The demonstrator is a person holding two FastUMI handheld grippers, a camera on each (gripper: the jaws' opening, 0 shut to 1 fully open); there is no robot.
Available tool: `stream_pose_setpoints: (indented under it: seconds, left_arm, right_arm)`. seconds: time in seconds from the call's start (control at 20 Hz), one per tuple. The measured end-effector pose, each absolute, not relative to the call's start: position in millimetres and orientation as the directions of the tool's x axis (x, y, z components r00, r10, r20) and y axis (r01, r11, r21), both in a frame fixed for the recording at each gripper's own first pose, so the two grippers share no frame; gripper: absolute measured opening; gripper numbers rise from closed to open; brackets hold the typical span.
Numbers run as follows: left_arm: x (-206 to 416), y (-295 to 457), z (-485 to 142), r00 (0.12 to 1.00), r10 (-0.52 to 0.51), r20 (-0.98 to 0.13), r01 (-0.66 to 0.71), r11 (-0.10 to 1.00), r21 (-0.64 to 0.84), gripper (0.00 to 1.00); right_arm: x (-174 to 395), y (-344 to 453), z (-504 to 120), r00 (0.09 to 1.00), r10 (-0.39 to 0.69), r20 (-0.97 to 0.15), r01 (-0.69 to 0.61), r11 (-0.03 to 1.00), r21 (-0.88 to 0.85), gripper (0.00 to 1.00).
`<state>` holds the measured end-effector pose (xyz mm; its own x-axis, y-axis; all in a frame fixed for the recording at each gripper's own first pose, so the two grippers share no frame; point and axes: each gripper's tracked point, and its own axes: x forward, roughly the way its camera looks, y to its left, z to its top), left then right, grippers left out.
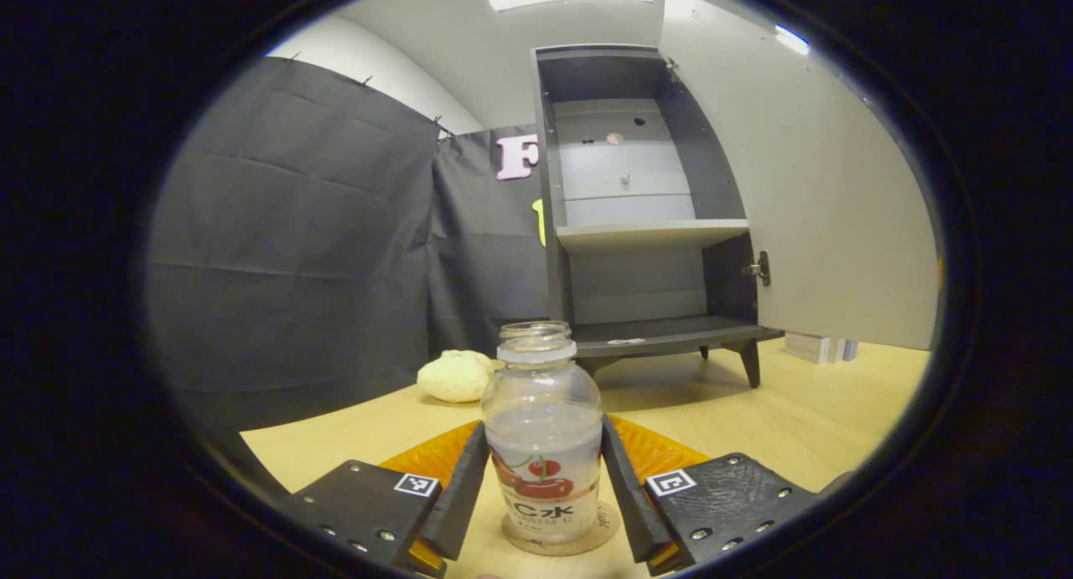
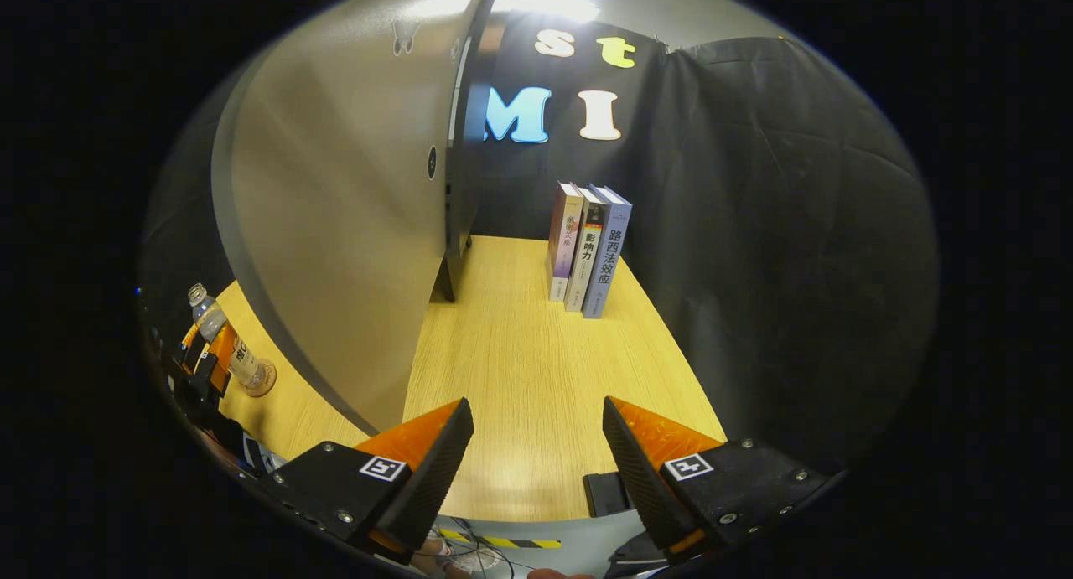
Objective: Open the cabinet door with the right hand, grasp the bottle in the cabinet with the left hand and place it on the coaster, then close the cabinet door with the right hand.
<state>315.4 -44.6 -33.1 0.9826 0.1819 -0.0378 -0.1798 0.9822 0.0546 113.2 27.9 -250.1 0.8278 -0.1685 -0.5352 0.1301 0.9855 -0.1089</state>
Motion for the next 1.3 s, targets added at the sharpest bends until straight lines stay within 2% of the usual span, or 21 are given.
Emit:
stream_pose_setpoints:
  seconds: [0.15,0.2,0.25,0.4,0.45,0.5,0.95,1.1,1.2,1.3]
  left_arm:
    - [318.6,-44.1,-28.5,0.982,0.184,-0.044,-0.181,0.982,0.063,0.74]
    - [319.1,-43.4,-24.2,0.982,0.184,-0.043,-0.182,0.981,0.060,0.80]
    - [320.3,-43.3,-18.4,0.982,0.184,-0.039,-0.181,0.982,0.056,0.74]
    - [320.1,-44.7,1.2,0.984,0.176,-0.015,-0.175,0.983,0.053,0.74]
    - [319.3,-44.8,6.3,0.984,0.176,-0.011,-0.175,0.983,0.057,0.80]
    - [320.3,-45.7,12.2,0.985,0.173,-0.004,-0.173,0.983,0.058,0.74]
    - [310.9,-36.9,73.9,0.982,0.186,0.031,-0.187,0.981,0.044,0.74]
    - [306.4,-33.2,108.9,0.978,0.204,0.038,-0.207,0.973,0.102,0.74]
    - [307.5,-43.2,137.6,0.983,0.179,0.038,-0.183,0.968,0.171,0.74]
    - [315.7,-66.0,168.0,0.993,0.111,0.034,-0.116,0.974,0.197,0.74]
  right_arm:
    - [109.1,22.2,-248.2,0.828,-0.176,-0.533,0.137,0.984,-0.111,0.96]
    - [108.5,19.7,-246.7,0.828,-0.180,-0.531,0.144,0.984,-0.108,0.96]
    - [108.4,18.5,-246.3,0.829,-0.182,-0.529,0.151,0.983,-0.101,0.96]
    - [105.7,16.4,-245.6,0.829,-0.183,-0.529,0.163,0.983,-0.085,0.96]
    - [104.0,16.3,-246.3,0.829,-0.182,-0.529,0.164,0.983,-0.081,0.96]
    - [103.2,16.6,-246.0,0.829,-0.179,-0.529,0.164,0.983,-0.076,0.96]
    - [100.9,12.1,-246.4,0.833,-0.171,-0.527,0.186,0.982,-0.025,0.96]
    - [101.6,9.5,-241.3,0.839,-0.174,-0.516,0.202,0.979,-0.002,0.96]
    - [105.3,7.9,-229.8,0.850,-0.178,-0.495,0.221,0.975,0.030,0.96]
    - [112.6,4.8,-206.7,0.872,-0.187,-0.452,0.238,0.969,0.060,0.96]
